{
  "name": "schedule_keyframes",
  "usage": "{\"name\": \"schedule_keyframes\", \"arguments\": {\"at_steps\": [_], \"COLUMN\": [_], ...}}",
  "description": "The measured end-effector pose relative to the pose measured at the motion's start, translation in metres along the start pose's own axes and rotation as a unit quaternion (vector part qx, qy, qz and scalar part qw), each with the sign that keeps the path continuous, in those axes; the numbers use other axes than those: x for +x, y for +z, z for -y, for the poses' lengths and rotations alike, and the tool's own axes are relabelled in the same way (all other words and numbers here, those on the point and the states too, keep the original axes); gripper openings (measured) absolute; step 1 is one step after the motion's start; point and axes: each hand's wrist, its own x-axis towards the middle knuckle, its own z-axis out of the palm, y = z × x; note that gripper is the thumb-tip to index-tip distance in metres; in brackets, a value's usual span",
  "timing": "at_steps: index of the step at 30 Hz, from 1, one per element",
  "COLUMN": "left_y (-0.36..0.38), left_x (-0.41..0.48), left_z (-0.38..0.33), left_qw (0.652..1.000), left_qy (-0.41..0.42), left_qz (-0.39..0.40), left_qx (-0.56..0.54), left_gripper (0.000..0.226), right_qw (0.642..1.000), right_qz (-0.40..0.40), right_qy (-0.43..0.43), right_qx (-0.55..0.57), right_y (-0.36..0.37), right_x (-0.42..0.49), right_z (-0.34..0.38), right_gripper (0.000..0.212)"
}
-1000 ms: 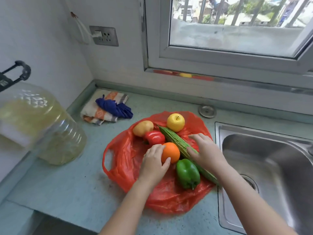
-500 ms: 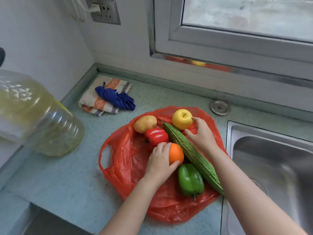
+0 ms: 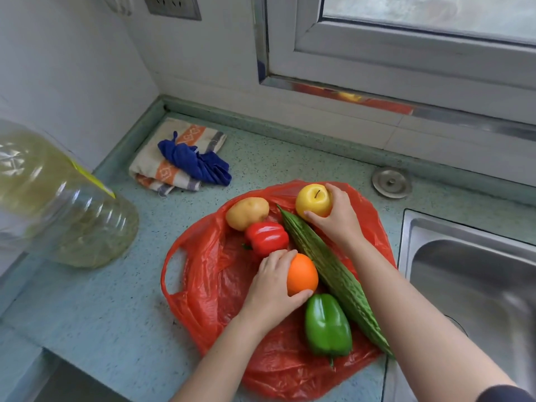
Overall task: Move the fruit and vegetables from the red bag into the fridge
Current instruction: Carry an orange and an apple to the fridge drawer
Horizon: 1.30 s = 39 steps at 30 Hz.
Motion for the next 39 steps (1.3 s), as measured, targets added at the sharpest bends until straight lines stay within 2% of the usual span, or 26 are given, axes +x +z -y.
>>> {"name": "schedule_keyframes", "arguments": {"at_steps": [7,12,16,24,28,33,36,39], "left_y": [0.0,0.003,0.002,-0.016,-0.03,-0.054,-0.071,-0.088], "left_x": [-0.001,-0.008,-0.016,-0.033,-0.044,-0.06,-0.07,-0.082], "left_z": [0.001,-0.001,-0.003,-0.008,-0.011,-0.013,-0.013,-0.011], "left_qw": [0.999,0.993,0.984,0.969,0.958,0.955,0.942,0.928], "left_qy": [-0.022,-0.076,-0.11,-0.125,-0.096,-0.019,0.023,0.055], "left_qz": [-0.018,-0.058,-0.08,-0.129,-0.146,-0.114,-0.097,-0.065], "left_qx": [-0.046,-0.073,-0.114,-0.172,-0.227,-0.273,-0.32,-0.364], "left_gripper": [0.073,0.07,0.068,0.061,0.058,0.053,0.051,0.058], "right_qw": [0.999,0.998,0.995,0.991,0.989,0.982,0.976,0.966], "right_qz": [-0.013,-0.033,-0.051,-0.064,-0.086,-0.141,-0.179,-0.225], "right_qy": [0.009,0.003,-0.008,-0.03,-0.02,-0.005,0.014,0.032], "right_qx": [0.036,0.059,0.082,0.11,0.122,0.125,0.124,0.123], "right_y": [0.007,-0.003,-0.019,-0.048,-0.061,-0.065,-0.068,-0.068], "right_x": [0.001,-0.012,-0.033,-0.088,-0.119,-0.162,-0.188,-0.214], "right_z": [0.0,0.005,0.011,0.033,0.045,0.065,0.078,0.09], "right_gripper": [0.083,0.082,0.081,0.081,0.082,0.081,0.081,0.082]}}
